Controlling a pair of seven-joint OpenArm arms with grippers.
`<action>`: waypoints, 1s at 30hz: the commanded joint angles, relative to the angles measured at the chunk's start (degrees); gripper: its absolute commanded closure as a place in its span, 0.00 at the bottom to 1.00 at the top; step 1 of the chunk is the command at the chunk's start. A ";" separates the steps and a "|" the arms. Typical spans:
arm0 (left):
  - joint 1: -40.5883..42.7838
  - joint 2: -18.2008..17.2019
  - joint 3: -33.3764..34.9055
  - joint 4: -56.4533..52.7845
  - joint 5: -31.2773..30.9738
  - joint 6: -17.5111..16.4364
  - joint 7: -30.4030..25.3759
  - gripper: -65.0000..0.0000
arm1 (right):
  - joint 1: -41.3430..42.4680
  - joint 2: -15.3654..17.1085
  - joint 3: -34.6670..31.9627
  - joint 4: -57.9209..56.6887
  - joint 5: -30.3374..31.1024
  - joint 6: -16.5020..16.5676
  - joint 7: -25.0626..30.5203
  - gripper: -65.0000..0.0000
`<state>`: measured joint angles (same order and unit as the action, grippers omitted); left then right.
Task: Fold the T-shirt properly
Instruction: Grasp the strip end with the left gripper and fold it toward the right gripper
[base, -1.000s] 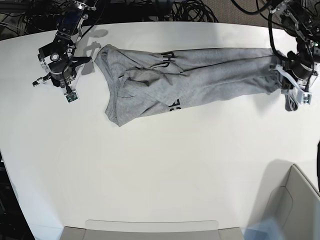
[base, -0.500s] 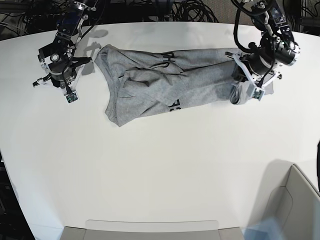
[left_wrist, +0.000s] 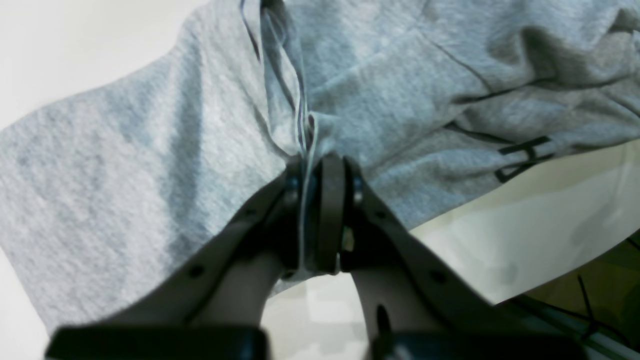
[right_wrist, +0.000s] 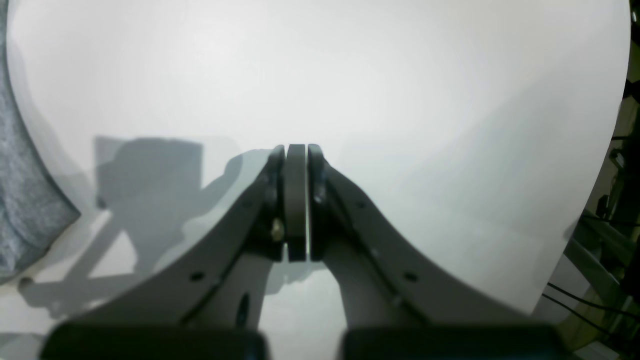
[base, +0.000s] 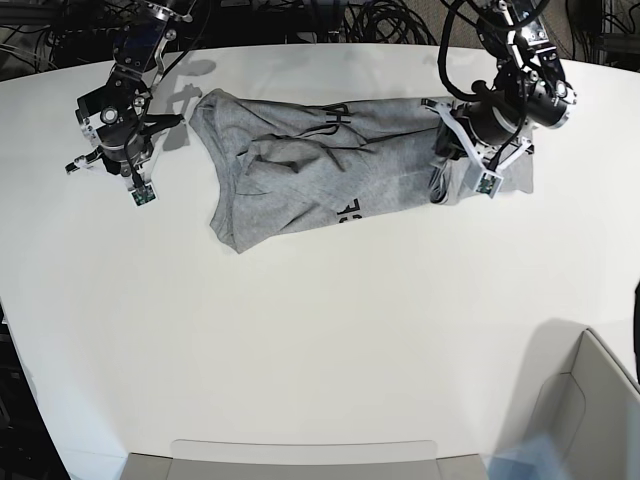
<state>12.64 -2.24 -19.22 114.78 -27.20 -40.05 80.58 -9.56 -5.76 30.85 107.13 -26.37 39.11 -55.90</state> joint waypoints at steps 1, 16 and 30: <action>-0.56 0.35 0.01 0.78 -0.80 0.05 -0.58 1.00 | 0.55 0.18 -0.21 0.78 0.13 0.89 0.65 1.00; -0.73 2.02 4.32 0.51 -0.80 0.05 -0.58 1.00 | 1.34 0.18 -0.21 -1.59 0.13 0.89 0.73 1.00; -0.47 1.14 8.01 -0.28 -1.06 1.50 -2.73 0.60 | 1.25 0.18 -0.21 -1.59 0.13 0.89 0.73 1.00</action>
<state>12.47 -0.69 -11.03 113.45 -27.09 -38.44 78.37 -8.88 -5.78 30.74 104.66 -26.39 39.11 -55.70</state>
